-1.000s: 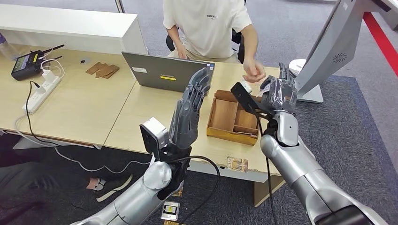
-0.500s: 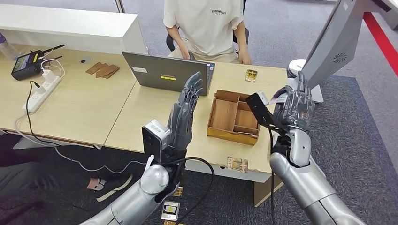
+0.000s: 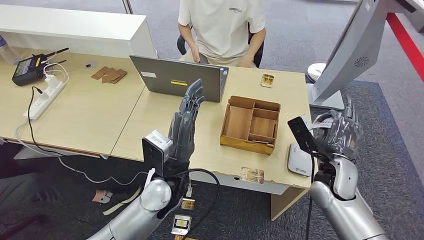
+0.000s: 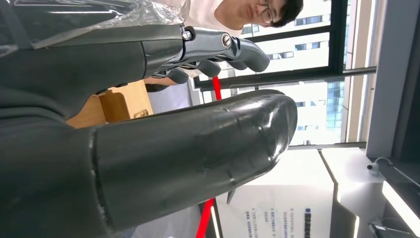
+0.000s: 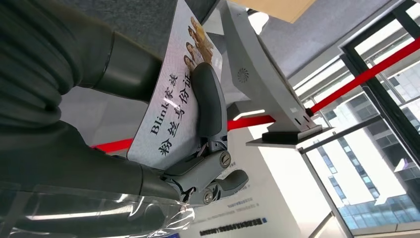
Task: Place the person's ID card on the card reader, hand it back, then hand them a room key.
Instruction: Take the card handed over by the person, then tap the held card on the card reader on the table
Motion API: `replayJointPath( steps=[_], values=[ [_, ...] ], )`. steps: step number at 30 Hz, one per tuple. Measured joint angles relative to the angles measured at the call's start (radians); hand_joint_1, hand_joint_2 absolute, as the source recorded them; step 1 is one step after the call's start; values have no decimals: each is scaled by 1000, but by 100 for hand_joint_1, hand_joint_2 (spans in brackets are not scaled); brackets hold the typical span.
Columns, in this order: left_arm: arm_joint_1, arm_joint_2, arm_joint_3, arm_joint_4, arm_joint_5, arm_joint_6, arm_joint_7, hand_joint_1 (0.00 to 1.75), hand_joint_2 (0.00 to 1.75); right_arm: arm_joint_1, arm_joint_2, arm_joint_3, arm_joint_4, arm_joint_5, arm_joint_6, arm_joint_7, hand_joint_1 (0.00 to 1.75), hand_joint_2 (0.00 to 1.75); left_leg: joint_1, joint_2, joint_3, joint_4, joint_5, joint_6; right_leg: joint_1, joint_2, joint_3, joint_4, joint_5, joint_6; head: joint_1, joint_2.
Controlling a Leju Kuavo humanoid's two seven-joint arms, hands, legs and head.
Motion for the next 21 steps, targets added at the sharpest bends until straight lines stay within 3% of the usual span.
replayJointPath(
  steps=[11,21],
  values=[
    [0,3,10,-7,7,-7,1,0,0,20,6,1,24,23,41,-33,175,175,0,0,0,0,0,0,0,0,0,0,0,0,0,0],
    [-13,2,8,-5,33,-16,-26,0,0,22,72,14,199,13,40,-79,175,175,0,0,0,0,0,0,0,0,0,0,0,0,0,0]
  ],
)
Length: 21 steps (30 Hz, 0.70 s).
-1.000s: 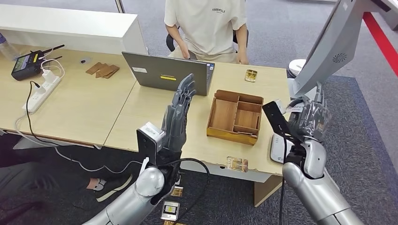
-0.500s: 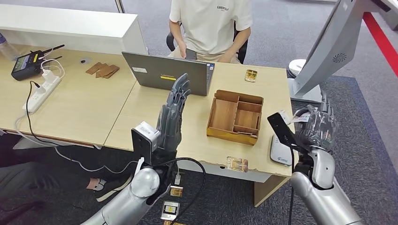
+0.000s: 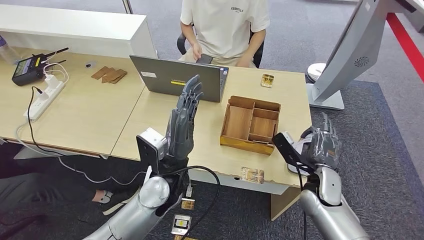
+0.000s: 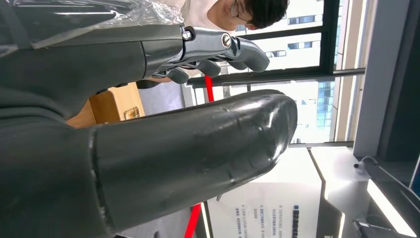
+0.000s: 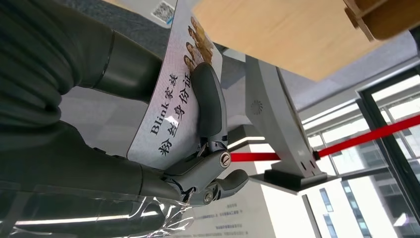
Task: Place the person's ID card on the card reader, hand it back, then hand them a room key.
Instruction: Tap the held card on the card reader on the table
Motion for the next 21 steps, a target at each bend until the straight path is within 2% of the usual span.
replayJointPath(
  steps=[11,21],
  values=[
    [0,0,-4,0,2,3,5,0,0,0,30,10,130,-26,2,-7,175,175,0,0,0,0,0,0,0,0,0,0,0,0,0,0],
    [0,0,-11,0,3,-2,8,0,0,5,38,11,179,-44,0,-10,175,175,0,0,0,0,0,0,0,0,0,0,0,0,0,0]
  ],
)
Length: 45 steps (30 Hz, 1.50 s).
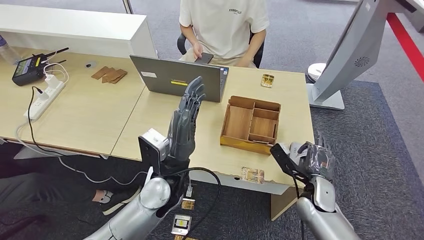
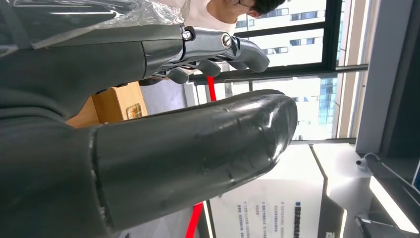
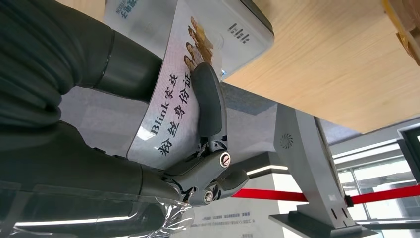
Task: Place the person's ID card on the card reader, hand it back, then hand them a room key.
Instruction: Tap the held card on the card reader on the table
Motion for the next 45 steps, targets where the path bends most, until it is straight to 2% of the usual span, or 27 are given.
replayJointPath(
  steps=[22,34,40,45],
  values=[
    [0,0,-13,0,1,-16,8,0,0,22,8,0,46,-12,27,-12,175,175,0,0,0,0,0,0,0,0,0,0,0,0,0,0],
    [0,-5,-16,1,4,-35,7,0,0,20,13,0,53,-11,10,-18,175,175,0,0,0,0,0,0,0,0,0,0,0,0,0,0],
    [0,-6,-18,1,0,-38,7,0,0,12,17,0,17,16,8,-5,175,175,0,0,0,0,0,0,0,0,0,0,0,0,0,0],
    [0,-6,-18,1,-4,-40,7,0,0,-20,15,0,-73,66,13,31,175,175,0,0,0,0,0,0,0,0,0,0,0,0,0,0]
  ],
)
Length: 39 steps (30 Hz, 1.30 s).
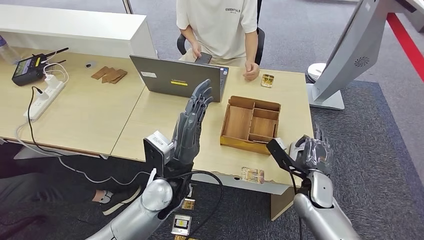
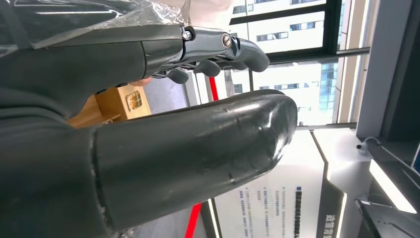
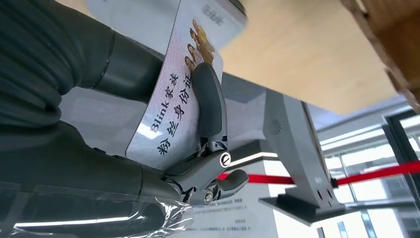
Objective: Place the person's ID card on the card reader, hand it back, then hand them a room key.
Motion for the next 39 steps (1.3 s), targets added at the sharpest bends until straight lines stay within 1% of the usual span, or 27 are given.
replayJointPath(
  steps=[8,11,16,22,25,30,35,37,39],
  values=[
    [0,-4,-3,5,1,-12,-1,0,0,-70,-7,-2,-165,35,31,14,175,175,0,0,0,0,0,0,0,0,0,0,0,0,0,0],
    [0,-7,-4,8,5,-13,-8,0,0,-94,-6,-2,-207,26,46,-3,175,175,0,0,0,0,0,0,0,0,0,0,0,0,0,0],
    [-3,-17,-5,15,11,-17,-24,0,0,-134,21,2,-226,8,67,-47,175,175,0,0,0,0,0,0,0,0,0,0,0,0,0,0],
    [-12,-25,-8,27,25,-24,-37,0,0,-177,54,15,-224,8,90,-64,175,175,0,0,0,0,0,0,0,0,0,0,0,0,0,0],
    [-22,-35,-9,37,43,-53,-57,0,0,-226,77,29,-197,15,129,-68,174,175,0,0,-1,0,0,0,0,0,0,0,0,0,0,0],
    [-47,-59,-17,63,75,-91,-94,0,0,-320,119,64,-99,51,176,-56,170,175,0,0,-1,0,0,0,0,0,0,0,0,0,0,0],
    [-67,-74,-22,92,104,-101,-120,0,0,-371,151,98,11,67,214,-30,165,175,0,0,-1,0,0,0,0,0,-1,0,0,0,0,0],
    [-71,-76,-24,101,110,-103,-125,0,0,-383,157,106,51,62,226,-26,167,175,0,0,-1,0,0,0,0,0,-1,0,0,0,0,0],
    [-72,-78,-25,109,114,-105,-128,0,0,-390,160,111,84,54,229,-25,165,175,0,0,-1,0,0,0,0,0,-1,0,0,0,0,0]
  ],
)
